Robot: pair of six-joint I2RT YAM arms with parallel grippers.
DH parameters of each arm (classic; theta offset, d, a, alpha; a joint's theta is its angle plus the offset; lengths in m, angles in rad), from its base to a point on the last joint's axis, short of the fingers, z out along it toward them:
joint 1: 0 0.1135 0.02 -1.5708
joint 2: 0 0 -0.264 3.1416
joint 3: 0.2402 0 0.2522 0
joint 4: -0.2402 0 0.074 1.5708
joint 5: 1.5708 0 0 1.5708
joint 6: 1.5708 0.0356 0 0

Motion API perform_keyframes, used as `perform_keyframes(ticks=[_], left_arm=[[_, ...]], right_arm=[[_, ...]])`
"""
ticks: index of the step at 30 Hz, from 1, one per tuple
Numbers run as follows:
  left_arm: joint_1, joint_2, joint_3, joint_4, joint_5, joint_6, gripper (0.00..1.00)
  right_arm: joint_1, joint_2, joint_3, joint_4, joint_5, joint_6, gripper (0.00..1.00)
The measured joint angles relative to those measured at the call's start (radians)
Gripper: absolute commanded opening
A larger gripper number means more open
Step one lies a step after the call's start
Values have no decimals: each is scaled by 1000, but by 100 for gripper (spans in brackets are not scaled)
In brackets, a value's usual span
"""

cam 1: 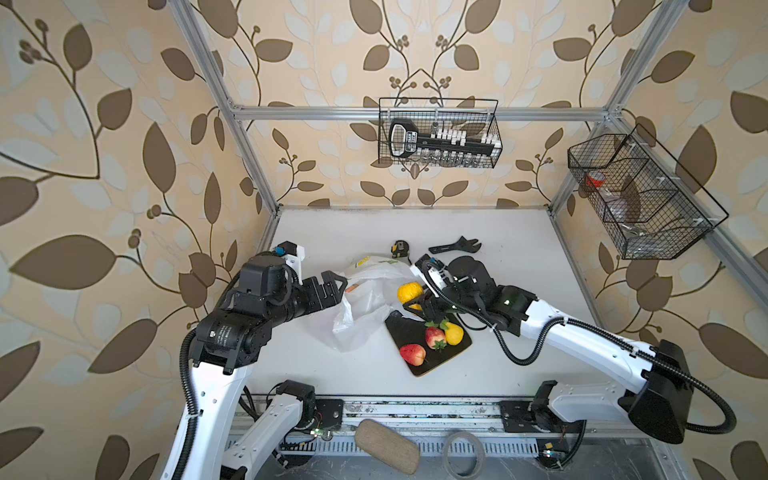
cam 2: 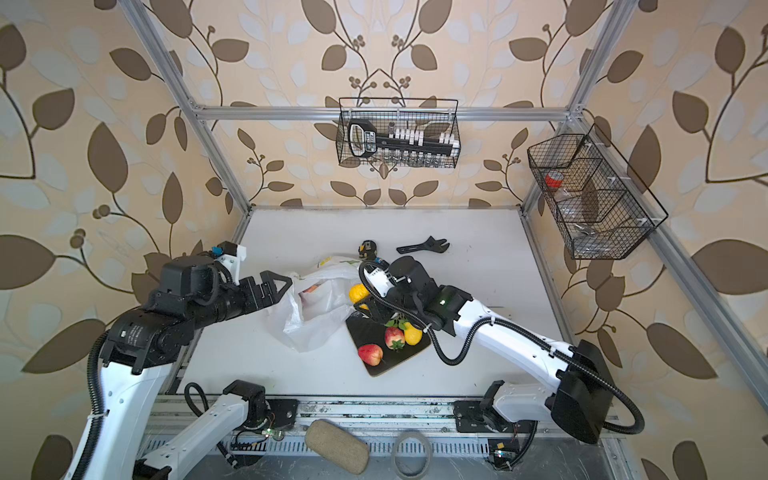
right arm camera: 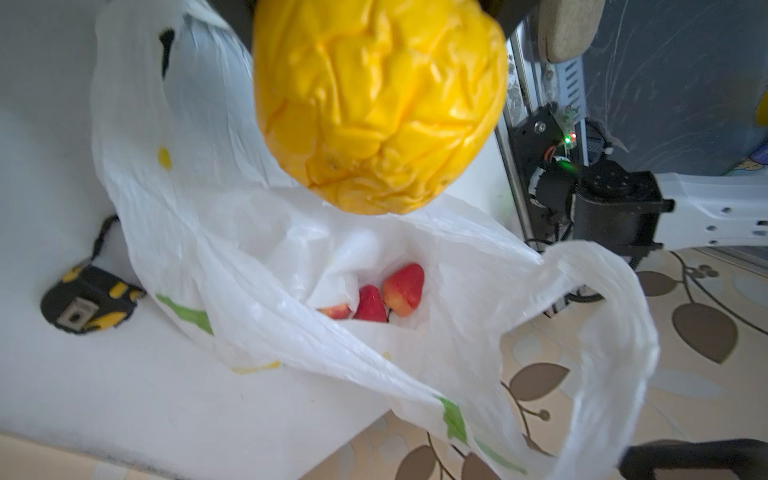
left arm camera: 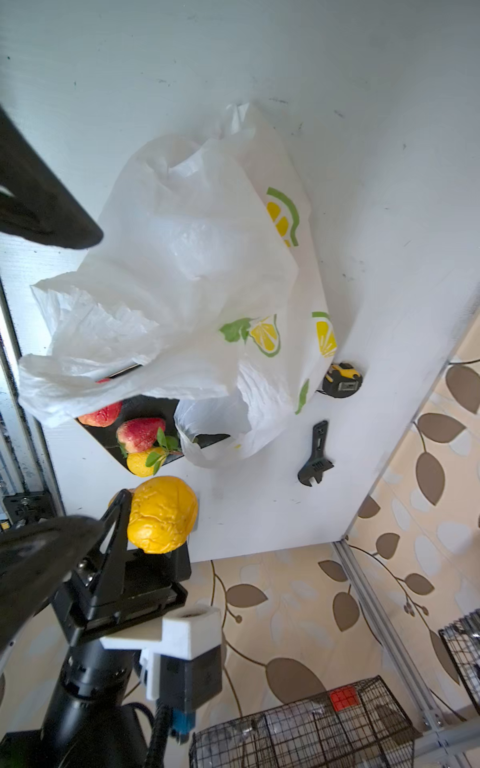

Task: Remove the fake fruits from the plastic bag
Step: 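Carry the pear over the black mat and lower it with the right gripper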

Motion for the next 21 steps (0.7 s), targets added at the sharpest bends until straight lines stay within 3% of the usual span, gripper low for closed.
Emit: perform_keyframes(ticks=[7,13,15,17,21], left_arm=[[-87,19,-48,-11,28,1,99],[-238,150,-51,11,-113,13,96],[-243,189,-72,31,-187,17,81],[-243,204,-108,46,-271,12,56],[-243,189,-154,59,-400,-5,26]], right_arm=[[0,-69,-101,-72,32,52,41],[13,-58,-113,-72,54,72,42],[24,-41,-113,-71,71,71,41],[42,-7,-113,-68,90,64,41],[88,102,-93,-64,129,36,42]])
